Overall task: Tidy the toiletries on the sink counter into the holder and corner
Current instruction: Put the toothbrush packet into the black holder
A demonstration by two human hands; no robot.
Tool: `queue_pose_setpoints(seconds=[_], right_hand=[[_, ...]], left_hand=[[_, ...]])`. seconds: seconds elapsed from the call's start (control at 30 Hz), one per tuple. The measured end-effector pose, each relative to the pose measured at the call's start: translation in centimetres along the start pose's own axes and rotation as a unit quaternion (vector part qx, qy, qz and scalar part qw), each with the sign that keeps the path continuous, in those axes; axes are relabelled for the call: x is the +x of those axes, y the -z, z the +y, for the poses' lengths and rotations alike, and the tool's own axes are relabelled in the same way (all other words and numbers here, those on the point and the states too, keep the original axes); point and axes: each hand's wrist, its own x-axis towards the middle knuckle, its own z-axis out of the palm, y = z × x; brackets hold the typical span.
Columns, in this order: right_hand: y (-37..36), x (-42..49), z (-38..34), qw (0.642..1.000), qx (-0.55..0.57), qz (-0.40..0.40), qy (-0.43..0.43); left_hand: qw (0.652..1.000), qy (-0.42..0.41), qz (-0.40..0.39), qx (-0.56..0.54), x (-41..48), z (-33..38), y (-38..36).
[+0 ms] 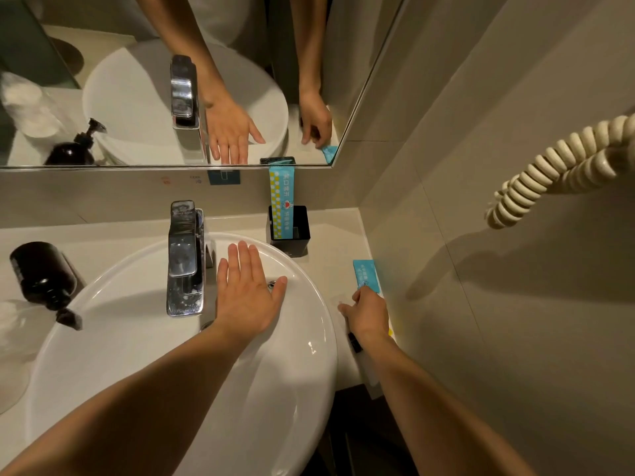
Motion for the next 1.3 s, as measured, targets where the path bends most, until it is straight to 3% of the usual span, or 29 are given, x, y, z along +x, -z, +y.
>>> queue_pose_setpoints(seconds=[0.4,0.8,0.97,1.1,1.3], right_hand=[[0.7,0.3,-0.6,0.998,0.064,-0.026,-0.001],[7.5,-0.3,-7.9,0.967,0.22,-0.007,0.126],[12.0,-0.5,-13.8,0.941,0.254,0.029,0.22],[14.5,-0.4,-18.7,0.897,0.337,0.059,0.281],[13.6,0.6,-22.7,0.85,0.409,0.072,0.323]], left_hand=[[1.0,0.004,-0.003,0.001,-0.2,0.1,0.1],[1.0,0.005,-0.007,0.0,-0.2,0.1,0.2],[1.0,0.004,-0.007,-0.006,-0.3,0.2,0.5],[1.0,0.008,-0.01,-0.01,-0.3,0.3,0.7],[1.0,0.013,-0.022,-0.006,-0.4,0.4,1.1]])
